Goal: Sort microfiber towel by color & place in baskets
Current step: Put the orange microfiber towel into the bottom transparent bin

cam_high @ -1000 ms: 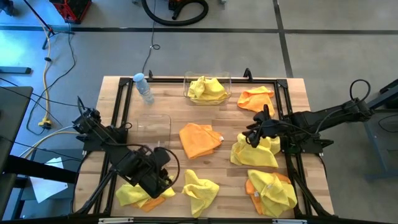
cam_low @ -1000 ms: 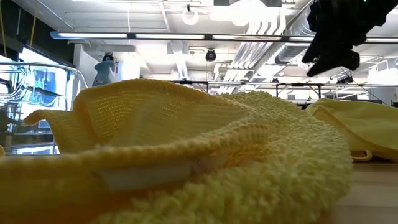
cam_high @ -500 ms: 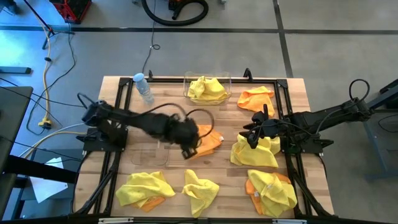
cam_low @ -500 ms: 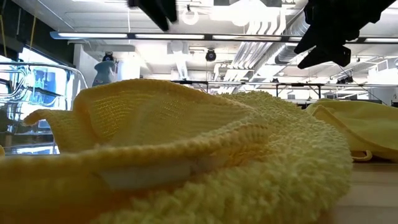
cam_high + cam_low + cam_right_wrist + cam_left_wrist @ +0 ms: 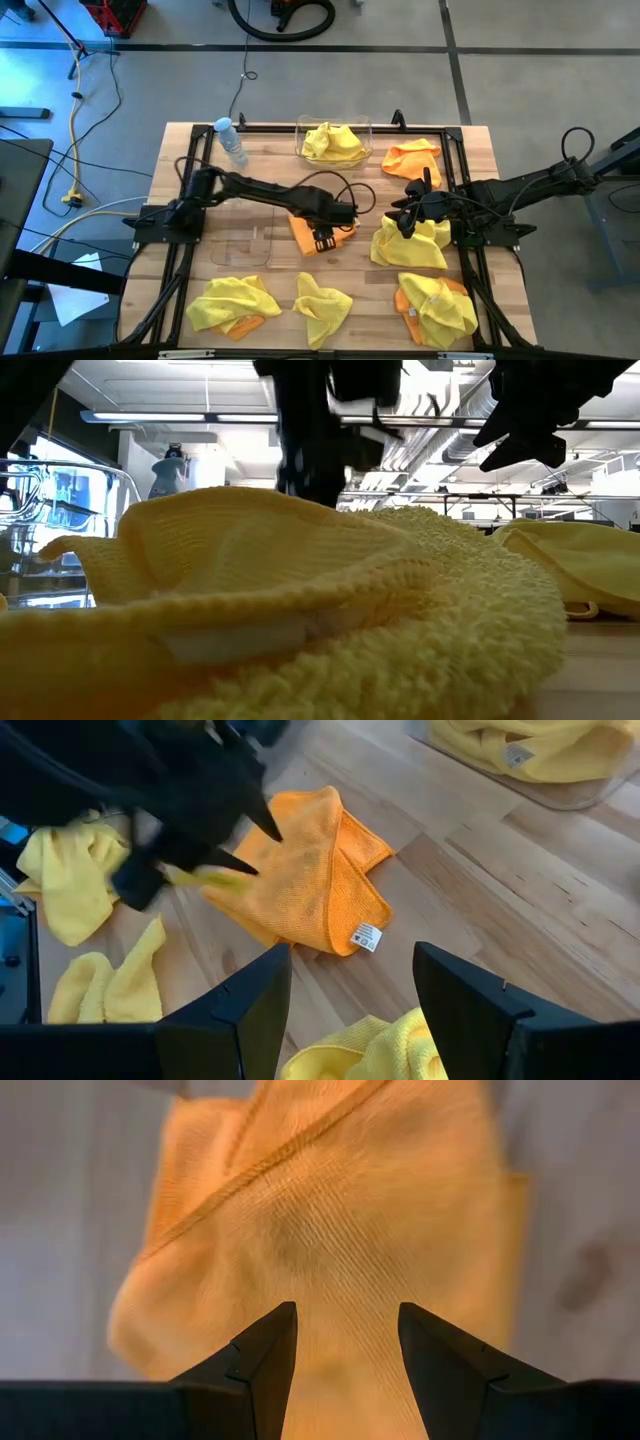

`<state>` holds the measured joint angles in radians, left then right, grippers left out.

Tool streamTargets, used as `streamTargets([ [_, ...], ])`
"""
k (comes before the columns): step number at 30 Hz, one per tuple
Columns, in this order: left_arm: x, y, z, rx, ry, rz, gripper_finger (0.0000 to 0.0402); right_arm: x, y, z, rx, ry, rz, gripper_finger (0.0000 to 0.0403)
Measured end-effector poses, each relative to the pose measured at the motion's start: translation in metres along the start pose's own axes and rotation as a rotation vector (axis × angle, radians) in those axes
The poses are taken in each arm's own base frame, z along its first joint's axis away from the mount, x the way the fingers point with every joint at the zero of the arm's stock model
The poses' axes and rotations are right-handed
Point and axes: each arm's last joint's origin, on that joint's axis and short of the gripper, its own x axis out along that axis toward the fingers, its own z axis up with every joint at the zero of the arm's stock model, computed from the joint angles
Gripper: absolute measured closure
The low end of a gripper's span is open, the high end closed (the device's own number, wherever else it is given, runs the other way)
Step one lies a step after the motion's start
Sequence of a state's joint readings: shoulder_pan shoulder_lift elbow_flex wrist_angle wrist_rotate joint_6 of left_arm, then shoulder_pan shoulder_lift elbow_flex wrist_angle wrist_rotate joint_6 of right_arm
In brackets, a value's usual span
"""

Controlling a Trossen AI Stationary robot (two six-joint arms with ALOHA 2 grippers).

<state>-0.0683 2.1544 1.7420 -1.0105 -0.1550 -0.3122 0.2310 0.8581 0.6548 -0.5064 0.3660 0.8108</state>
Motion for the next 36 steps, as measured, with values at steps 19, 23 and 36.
streamTargets([
  [19,-0.012,-0.013,-0.013,-0.14,0.051,-0.017,0.0398,0.0,-0.003,-0.002,-0.042,0.023,-0.025,0.0197],
  [23,-0.085,-0.011,-0.031,-0.198,-0.105,0.032,0.04,0.0,-0.002,-0.002,-0.04,0.023,-0.024,0.0197],
  [36,-0.217,0.009,-0.142,-0.373,-0.182,0.126,0.0401,0.0,-0.003,-0.001,0.03,-0.003,-0.04,0.0197],
])
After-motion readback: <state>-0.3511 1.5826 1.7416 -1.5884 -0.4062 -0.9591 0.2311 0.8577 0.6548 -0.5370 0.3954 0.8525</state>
